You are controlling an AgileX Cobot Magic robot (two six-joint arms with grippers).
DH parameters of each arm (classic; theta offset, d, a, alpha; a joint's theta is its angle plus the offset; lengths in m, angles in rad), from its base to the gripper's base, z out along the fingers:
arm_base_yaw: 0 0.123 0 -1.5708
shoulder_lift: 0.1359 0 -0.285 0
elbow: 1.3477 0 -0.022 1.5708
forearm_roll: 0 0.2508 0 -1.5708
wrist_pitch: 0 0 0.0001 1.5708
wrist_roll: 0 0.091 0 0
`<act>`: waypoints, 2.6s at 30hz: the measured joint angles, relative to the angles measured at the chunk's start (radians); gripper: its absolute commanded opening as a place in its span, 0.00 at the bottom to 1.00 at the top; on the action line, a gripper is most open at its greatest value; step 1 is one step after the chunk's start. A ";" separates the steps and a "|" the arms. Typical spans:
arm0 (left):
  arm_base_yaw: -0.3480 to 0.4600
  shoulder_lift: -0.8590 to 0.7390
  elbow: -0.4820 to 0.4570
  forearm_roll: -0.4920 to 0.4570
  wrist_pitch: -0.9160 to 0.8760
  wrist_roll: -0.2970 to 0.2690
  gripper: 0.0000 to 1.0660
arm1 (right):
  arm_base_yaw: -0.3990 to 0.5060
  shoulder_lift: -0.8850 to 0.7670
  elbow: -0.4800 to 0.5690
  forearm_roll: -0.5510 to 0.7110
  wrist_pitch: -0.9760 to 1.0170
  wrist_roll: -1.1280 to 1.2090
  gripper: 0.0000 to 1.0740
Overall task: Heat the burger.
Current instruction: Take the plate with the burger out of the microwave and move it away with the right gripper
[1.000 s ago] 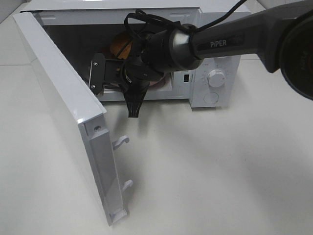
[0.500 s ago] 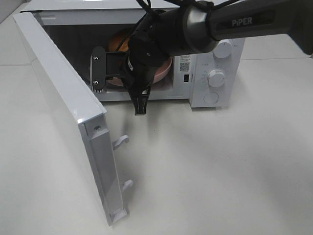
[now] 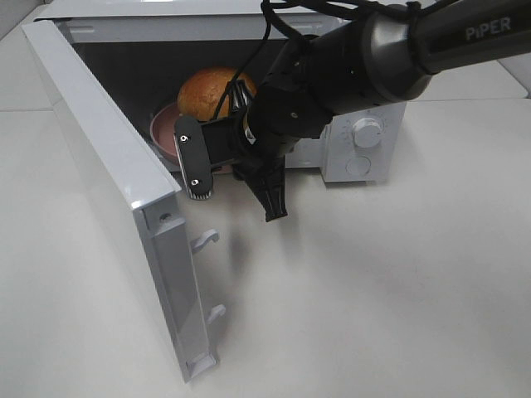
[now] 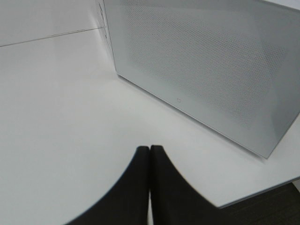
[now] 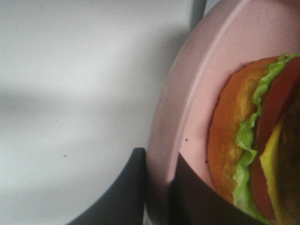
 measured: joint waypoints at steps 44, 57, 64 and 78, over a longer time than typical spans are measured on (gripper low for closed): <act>0.000 0.000 0.000 0.000 0.000 0.000 0.00 | -0.002 -0.525 0.625 -0.086 -0.089 -0.092 0.00; 0.000 0.000 0.000 0.000 0.000 0.000 0.00 | -0.002 -0.758 0.817 -0.088 -0.015 0.007 0.00; 0.000 0.000 0.000 0.000 0.000 0.000 0.00 | -0.002 -0.890 0.894 -0.086 0.082 0.097 0.00; 0.000 0.000 0.000 0.000 0.000 0.000 0.00 | -0.002 -0.939 0.910 -0.127 0.255 0.406 0.00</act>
